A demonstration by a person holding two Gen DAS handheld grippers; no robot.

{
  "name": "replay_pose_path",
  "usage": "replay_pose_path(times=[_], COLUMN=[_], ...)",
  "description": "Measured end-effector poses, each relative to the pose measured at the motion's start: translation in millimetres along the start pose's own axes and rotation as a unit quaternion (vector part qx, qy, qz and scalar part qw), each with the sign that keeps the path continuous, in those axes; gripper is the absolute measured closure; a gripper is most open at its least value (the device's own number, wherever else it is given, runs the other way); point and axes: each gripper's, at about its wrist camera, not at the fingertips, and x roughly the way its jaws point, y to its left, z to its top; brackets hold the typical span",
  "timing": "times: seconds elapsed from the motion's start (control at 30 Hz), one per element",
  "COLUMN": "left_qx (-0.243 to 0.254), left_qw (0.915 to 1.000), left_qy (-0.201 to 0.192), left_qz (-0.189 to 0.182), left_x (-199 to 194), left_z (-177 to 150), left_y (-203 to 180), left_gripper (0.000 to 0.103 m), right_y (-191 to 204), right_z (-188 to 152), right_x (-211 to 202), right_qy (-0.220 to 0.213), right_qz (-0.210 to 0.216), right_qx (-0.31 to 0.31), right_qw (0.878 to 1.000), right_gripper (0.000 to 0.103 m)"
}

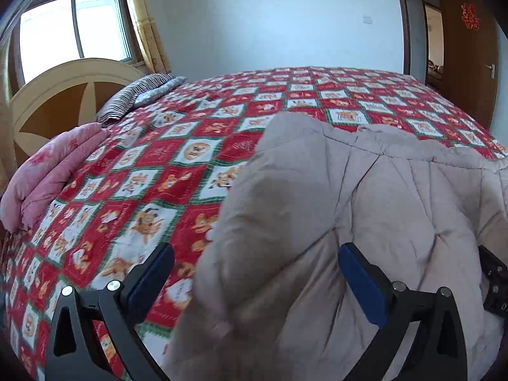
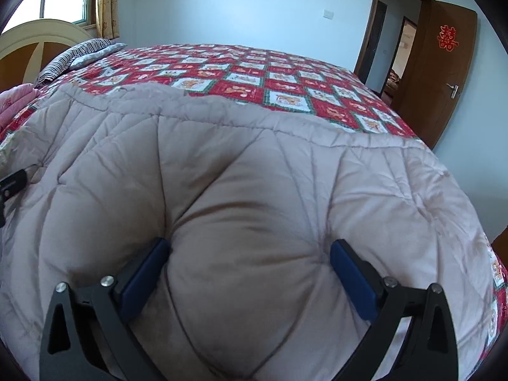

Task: Fold large clothes

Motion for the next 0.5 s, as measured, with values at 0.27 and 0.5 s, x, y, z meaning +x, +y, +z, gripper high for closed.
replay_pose_path(times=[0.27,0.5], left_qx=[-0.104,-0.183], left_qw=[0.9931,0.9731], left_qy=[0.024,0.07], left_qz=[-0.048,-0.121], left_x=[-44.0,-14.3], left_z=[-69.4,-81.9], left_y=[57.2,41.7], left_gripper=[0.001,0.001], right_y=[-0.6,12.7], right_z=[-47.7,-64.2], right_x=[-69.8,-37.5], right_qy=[-0.069,0.005], right_qz=[-0.032,-0.033], right_qx=[-0.013,-0.04], right_qw=[0.997,0.999], right_gripper=[0.0,0.0])
